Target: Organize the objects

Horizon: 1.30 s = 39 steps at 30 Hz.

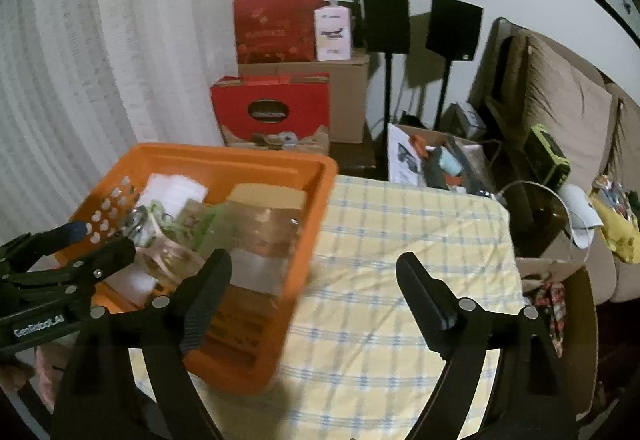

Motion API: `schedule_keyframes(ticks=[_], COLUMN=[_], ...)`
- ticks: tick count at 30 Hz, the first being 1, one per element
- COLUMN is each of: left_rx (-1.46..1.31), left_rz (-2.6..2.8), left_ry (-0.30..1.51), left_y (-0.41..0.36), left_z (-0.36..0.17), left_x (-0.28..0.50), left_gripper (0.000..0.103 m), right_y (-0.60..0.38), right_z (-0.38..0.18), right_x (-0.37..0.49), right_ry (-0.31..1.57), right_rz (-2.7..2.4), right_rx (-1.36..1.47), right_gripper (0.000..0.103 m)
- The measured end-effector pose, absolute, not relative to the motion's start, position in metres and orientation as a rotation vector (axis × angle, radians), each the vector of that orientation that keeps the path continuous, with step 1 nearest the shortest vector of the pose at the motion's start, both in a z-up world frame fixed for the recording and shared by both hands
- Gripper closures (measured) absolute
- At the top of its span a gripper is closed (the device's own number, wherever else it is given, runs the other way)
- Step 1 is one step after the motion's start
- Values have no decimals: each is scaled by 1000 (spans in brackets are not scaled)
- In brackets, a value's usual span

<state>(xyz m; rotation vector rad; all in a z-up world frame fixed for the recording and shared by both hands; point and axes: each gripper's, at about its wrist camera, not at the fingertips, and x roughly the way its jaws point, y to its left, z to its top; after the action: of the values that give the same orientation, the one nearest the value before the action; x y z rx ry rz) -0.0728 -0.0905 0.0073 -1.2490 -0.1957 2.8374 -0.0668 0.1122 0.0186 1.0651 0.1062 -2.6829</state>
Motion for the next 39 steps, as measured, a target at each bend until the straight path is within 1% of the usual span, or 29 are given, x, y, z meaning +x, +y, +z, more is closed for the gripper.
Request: schedule_keyframes(ticks=[3, 4, 5, 11, 13, 14, 15, 20, 26, 29, 34, 39], left_rx=[-1240, -1240, -1239, -1237, -1238, -1237, -1231, -1226, -1224, -1200, -1189, -1190], left_rz=[2831, 2829, 2824, 2809, 2809, 2811, 2812, 2786, 2759, 2766, 2860, 2859], left_ry=[-184, -180, -175, -180, -179, -178, -181, -211, -203, -178, -73, -80], left_y=[-81, -78, -75, -63, -59, -57, -56, -48, -34, -27, -19, -17], left_z=[6, 6, 5, 3, 2, 2, 2, 1, 0, 2, 5, 1], left_x=[-67, -66, -64, -55, -52, -50, -48, -40, -27, -17, -3, 10], left_gripper=[12, 11, 10, 8, 6, 1, 0, 0, 0, 0, 0, 0], right_y=[126, 129, 133, 154, 160, 162, 164, 174, 186, 191, 200, 199], right_z=[17, 17, 16, 14, 13, 13, 13, 12, 11, 9, 8, 9], right_x=[-62, -60, -59, -48, -42, -40, -38, -25, -9, 0, 14, 29], right_ry=[87, 81, 74, 57, 54, 52, 52, 45, 35, 37, 13, 58], right_rz=[-2697, -2701, -2706, -2733, -2745, -2750, -2753, -2764, -2775, -2782, -2797, -2829], right_rx=[1076, 1077, 1077, 1086, 1081, 1079, 1078, 1074, 1063, 1061, 1047, 1019], right_gripper=[8, 2, 1, 0, 0, 0, 0, 0, 0, 0, 0, 0])
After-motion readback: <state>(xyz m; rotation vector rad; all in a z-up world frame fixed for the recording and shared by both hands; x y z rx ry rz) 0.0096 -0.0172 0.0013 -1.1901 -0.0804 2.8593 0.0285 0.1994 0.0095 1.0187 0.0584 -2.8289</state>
